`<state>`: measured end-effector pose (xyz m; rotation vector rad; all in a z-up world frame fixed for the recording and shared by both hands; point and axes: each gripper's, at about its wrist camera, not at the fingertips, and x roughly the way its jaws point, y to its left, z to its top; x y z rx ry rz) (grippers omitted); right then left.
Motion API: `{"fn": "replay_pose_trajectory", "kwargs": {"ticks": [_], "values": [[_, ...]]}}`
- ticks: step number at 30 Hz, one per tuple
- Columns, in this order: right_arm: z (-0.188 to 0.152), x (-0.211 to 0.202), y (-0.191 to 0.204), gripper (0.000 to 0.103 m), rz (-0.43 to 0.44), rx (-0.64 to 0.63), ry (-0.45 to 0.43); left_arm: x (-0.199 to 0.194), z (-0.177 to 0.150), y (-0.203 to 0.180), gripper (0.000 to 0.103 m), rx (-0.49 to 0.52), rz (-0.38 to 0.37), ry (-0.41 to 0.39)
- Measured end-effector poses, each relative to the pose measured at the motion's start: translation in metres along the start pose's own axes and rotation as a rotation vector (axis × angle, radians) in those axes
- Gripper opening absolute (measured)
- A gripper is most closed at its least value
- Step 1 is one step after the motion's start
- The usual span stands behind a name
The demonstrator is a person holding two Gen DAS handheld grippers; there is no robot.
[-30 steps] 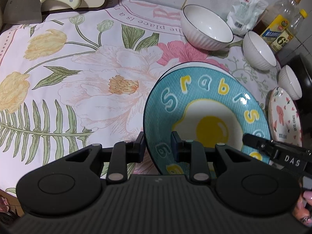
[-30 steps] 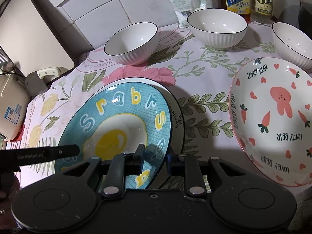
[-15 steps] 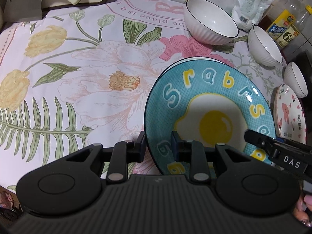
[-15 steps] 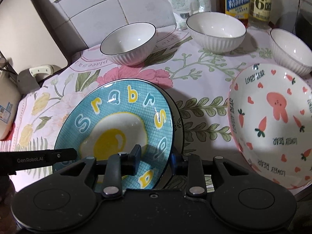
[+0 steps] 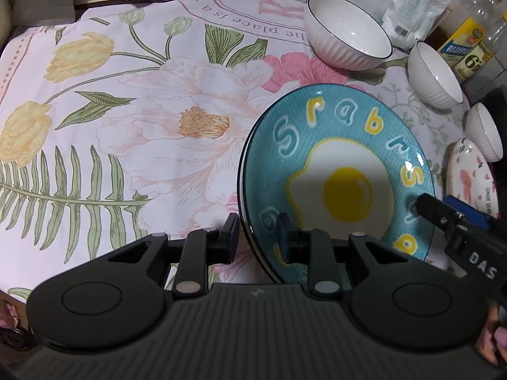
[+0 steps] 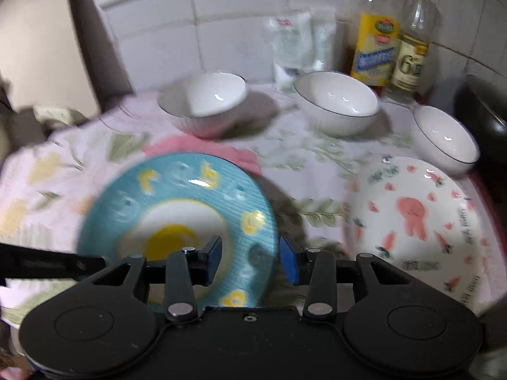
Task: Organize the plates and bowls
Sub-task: 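Carry the blue plate over the white plate and lower it on top, then open both grippers and pull back from the stacked plates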
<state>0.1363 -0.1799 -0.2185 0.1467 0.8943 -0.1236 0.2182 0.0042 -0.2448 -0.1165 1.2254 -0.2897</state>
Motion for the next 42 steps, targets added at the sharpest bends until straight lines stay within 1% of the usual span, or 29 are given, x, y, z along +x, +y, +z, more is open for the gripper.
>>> {"fn": "replay_pose_trajectory", "kwargs": {"ticks": [1,2,3,6,9,14,16,17,21,24,26,28,30,31,33,35,38,42], "values": [[-0.001,0.002,-0.003,0.045,0.046,0.030,0.024,0.000,0.000,0.000,0.024,0.000,0.001,0.000],[-0.002,0.004,-0.004,0.045,0.064,0.059,0.044,0.000,-0.001,-0.001,0.024,0.001,0.003,0.003],[-0.003,0.004,-0.004,0.045,0.058,0.065,0.044,-0.001,-0.002,-0.003,0.024,0.011,0.009,0.004],[-0.009,-0.001,0.001,0.045,0.008,0.016,0.027,-0.007,-0.006,-0.008,0.024,0.040,0.033,0.008],[-0.010,-0.008,-0.004,0.045,0.026,0.010,0.042,-0.017,-0.009,-0.013,0.024,0.057,0.043,0.020],[-0.004,-0.029,-0.007,0.046,0.033,-0.014,0.063,-0.045,-0.016,-0.025,0.029,0.075,0.070,0.038],[-0.002,-0.041,-0.007,0.046,0.052,-0.044,0.072,-0.059,-0.020,-0.032,0.034,0.085,0.078,0.038],[-0.002,-0.048,-0.007,0.046,0.063,-0.053,0.068,-0.067,-0.022,-0.035,0.034,0.090,0.081,0.037],[0.001,-0.081,-0.012,0.046,0.101,-0.077,0.059,-0.098,-0.031,-0.051,0.040,0.115,0.074,0.019],[0.003,-0.101,-0.014,0.046,0.108,-0.100,0.051,-0.120,-0.037,-0.064,0.041,0.144,0.063,0.003],[0.004,-0.113,-0.016,0.046,0.112,-0.114,0.045,-0.135,-0.042,-0.075,0.042,0.168,0.079,-0.016],[0.003,-0.122,-0.019,0.047,0.114,-0.145,0.050,-0.150,-0.048,-0.087,0.053,0.200,0.098,-0.058],[0.001,-0.131,-0.023,0.047,0.103,-0.167,0.047,-0.163,-0.055,-0.096,0.055,0.220,0.091,-0.082],[-0.001,-0.136,-0.026,0.048,0.099,-0.176,0.045,-0.168,-0.057,-0.101,0.056,0.225,0.086,-0.087],[-0.003,-0.144,-0.033,0.054,0.092,-0.183,0.038,-0.175,-0.061,-0.109,0.058,0.244,0.076,-0.087],[-0.005,-0.152,-0.040,0.056,0.085,-0.188,0.033,-0.179,-0.065,-0.119,0.060,0.264,0.071,-0.088],[-0.008,-0.163,-0.053,0.066,0.076,-0.189,0.019,-0.185,-0.071,-0.132,0.062,0.292,0.064,-0.087],[-0.012,-0.175,-0.073,0.068,0.064,-0.178,0.000,-0.190,-0.074,-0.150,0.065,0.320,0.051,-0.079]]}}
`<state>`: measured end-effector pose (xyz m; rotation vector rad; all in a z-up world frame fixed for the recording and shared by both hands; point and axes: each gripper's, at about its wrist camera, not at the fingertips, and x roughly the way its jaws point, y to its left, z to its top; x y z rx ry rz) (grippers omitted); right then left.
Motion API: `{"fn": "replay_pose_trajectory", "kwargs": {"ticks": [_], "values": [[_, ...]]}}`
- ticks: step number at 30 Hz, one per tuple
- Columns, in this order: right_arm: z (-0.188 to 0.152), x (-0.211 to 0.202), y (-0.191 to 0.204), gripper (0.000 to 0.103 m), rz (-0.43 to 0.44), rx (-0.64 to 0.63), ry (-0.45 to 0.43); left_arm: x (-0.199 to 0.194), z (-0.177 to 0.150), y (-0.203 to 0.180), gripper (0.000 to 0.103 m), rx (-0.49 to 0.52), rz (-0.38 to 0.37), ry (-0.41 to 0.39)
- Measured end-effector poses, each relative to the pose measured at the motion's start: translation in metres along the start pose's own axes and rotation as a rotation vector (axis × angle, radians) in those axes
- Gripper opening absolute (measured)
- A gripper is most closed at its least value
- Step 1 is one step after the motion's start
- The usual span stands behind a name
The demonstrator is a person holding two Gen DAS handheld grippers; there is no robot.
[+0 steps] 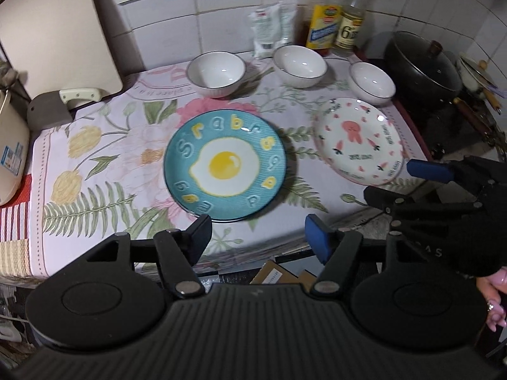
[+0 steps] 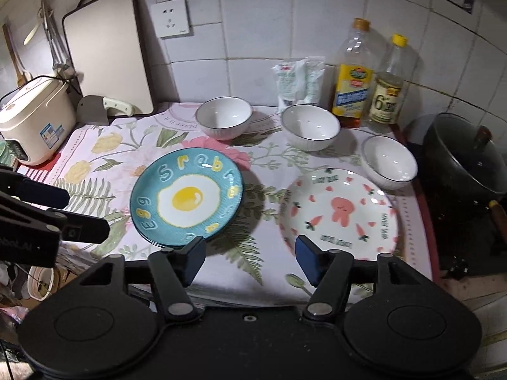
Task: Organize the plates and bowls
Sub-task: 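Open both grippers and pull back from the stacked plates, then move both grippers down to the rim of the pink bunny plate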
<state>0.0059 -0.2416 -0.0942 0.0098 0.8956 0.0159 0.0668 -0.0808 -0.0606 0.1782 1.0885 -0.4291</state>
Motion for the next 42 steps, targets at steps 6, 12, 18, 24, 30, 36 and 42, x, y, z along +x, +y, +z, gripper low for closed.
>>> {"fn": "replay_pose_trajectory", "kwargs": {"ticks": [6,12,18,24,30,36,42], "values": [[-0.010,-0.020,-0.035,0.068,0.004,0.046,-0.066,-0.005,0.006,-0.025,0.066,0.045,-0.017,-0.012],[-0.019,-0.030,-0.072,0.068,-0.018,0.061,-0.157,-0.001,0.015,-0.052,0.066,0.072,-0.045,-0.040],[-0.032,-0.026,-0.105,0.068,-0.049,0.050,-0.268,0.020,0.019,-0.076,0.066,0.064,-0.110,-0.092],[-0.051,0.004,-0.133,0.068,-0.052,0.111,-0.295,0.069,0.015,-0.094,0.066,0.022,-0.163,-0.169],[-0.064,0.034,-0.152,0.068,-0.055,0.150,-0.329,0.120,0.016,-0.106,0.065,-0.010,-0.157,-0.217],[-0.069,0.068,-0.170,0.068,-0.048,0.184,-0.341,0.166,0.012,-0.109,0.064,-0.055,-0.101,-0.248],[-0.077,0.099,-0.187,0.068,-0.017,0.273,-0.282,0.194,0.008,-0.112,0.048,-0.055,-0.126,-0.263]]}}
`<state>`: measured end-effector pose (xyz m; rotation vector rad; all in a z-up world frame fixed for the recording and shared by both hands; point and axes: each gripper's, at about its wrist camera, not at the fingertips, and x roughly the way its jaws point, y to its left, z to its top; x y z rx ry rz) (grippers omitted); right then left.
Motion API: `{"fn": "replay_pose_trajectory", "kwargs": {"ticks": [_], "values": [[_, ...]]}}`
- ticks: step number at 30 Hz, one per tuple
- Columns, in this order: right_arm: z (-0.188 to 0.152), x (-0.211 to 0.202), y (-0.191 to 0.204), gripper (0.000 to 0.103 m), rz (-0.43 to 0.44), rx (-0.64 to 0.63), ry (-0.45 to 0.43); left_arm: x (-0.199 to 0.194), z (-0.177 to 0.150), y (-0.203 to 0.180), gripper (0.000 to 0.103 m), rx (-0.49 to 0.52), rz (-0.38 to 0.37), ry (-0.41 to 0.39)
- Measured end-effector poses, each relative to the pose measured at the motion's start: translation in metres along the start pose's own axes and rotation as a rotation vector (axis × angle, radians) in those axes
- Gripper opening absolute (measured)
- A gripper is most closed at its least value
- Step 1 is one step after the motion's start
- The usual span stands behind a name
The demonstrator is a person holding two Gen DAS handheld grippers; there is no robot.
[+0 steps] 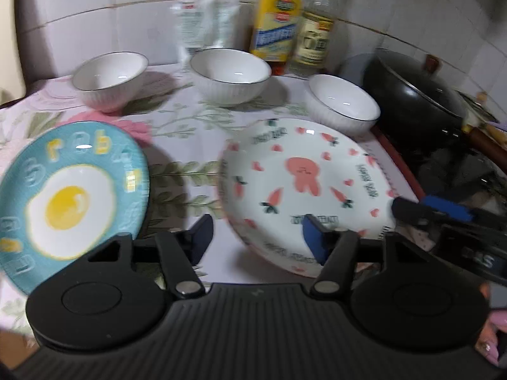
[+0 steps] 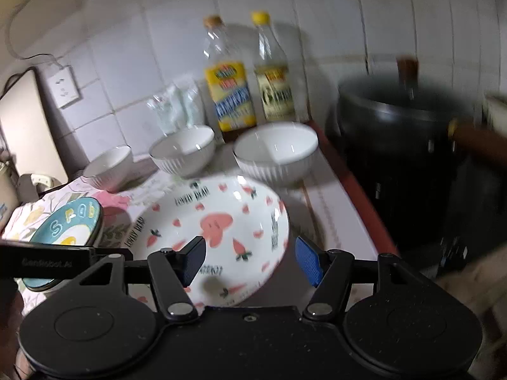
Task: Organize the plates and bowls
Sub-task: 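Move both grippers down to the rim of the pink bunny plate, then close both grippers on the bunny plate rim and lift it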
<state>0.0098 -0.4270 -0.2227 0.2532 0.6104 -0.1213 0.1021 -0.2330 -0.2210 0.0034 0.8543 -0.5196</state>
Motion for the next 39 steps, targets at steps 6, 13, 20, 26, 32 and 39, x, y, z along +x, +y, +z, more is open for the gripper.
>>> {"fn": "replay_pose_trajectory", "kwargs": {"ticks": [6,13,20,26,32,39], "values": [[-0.007,0.017,-0.013,0.068,0.014,0.098,0.023,0.009,-0.002,-0.003,0.045,0.014,0.053,-0.022],[-0.007,0.027,-0.018,0.068,-0.002,0.122,0.027,0.022,0.002,0.005,0.050,-0.033,0.102,0.000],[-0.008,0.039,-0.019,0.047,0.068,0.209,0.101,0.043,0.002,0.008,0.024,-0.063,0.115,0.021],[-0.015,0.047,-0.016,0.021,0.011,0.213,0.111,0.047,-0.001,0.012,0.019,-0.089,0.093,0.031],[-0.017,0.055,-0.019,0.025,0.017,0.263,0.104,0.052,0.002,0.013,0.021,-0.098,0.076,0.050],[-0.016,0.066,-0.018,0.026,-0.025,0.314,0.054,0.052,-0.001,0.006,0.025,-0.102,0.083,0.057]]}}
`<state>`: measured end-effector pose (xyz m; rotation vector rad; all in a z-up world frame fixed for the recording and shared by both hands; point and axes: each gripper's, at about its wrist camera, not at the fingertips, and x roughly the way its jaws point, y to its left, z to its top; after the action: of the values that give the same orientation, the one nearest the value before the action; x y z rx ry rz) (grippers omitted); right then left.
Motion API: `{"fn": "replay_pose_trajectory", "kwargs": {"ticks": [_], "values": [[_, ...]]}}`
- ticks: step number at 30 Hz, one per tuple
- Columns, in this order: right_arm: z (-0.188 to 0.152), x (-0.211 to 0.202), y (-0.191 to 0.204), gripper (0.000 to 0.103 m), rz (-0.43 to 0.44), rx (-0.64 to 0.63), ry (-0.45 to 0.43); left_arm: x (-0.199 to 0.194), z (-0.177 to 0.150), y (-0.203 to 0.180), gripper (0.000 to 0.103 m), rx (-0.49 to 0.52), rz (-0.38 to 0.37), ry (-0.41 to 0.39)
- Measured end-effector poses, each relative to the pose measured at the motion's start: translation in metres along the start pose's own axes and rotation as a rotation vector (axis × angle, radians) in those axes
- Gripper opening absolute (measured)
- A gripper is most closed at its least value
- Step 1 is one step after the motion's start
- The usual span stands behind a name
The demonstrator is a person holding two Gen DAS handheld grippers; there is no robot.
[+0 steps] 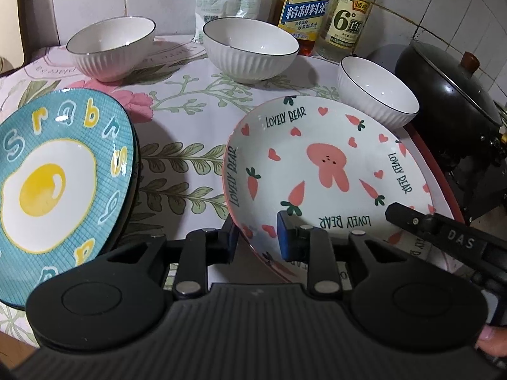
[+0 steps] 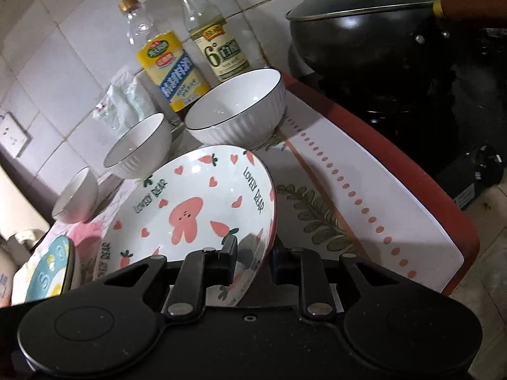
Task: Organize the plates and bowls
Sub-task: 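Close both grippers on the bunny plate rim and lift it, then carry the bunny plate over the blue plate stack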
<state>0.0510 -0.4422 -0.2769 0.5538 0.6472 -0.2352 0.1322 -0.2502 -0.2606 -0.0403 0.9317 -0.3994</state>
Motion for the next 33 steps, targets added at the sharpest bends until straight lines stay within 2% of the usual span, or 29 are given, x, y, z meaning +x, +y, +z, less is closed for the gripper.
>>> {"fn": "replay_pose_trajectory", "kwargs": {"ticks": [4,6,12,17,27,33], "values": [[0.000,-0.001,-0.002,0.023,-0.006,0.025,-0.005,0.001,0.002,0.002,0.025,0.002,-0.012,0.014],[0.004,-0.002,-0.001,0.023,-0.006,0.021,0.030,0.001,0.005,0.005,0.025,0.027,-0.031,0.024],[0.005,-0.017,0.019,0.023,0.006,-0.075,0.093,-0.009,0.018,0.023,0.023,0.056,-0.092,0.044],[0.002,-0.030,0.024,0.023,0.000,-0.059,0.093,-0.026,0.016,0.021,0.023,0.116,-0.090,0.030],[0.009,-0.077,0.058,0.024,-0.014,-0.105,0.056,-0.085,0.021,0.032,0.025,0.125,-0.128,0.038],[0.014,-0.105,0.088,0.024,0.010,-0.132,0.061,-0.129,0.027,0.042,0.025,0.125,-0.108,0.014]]}}
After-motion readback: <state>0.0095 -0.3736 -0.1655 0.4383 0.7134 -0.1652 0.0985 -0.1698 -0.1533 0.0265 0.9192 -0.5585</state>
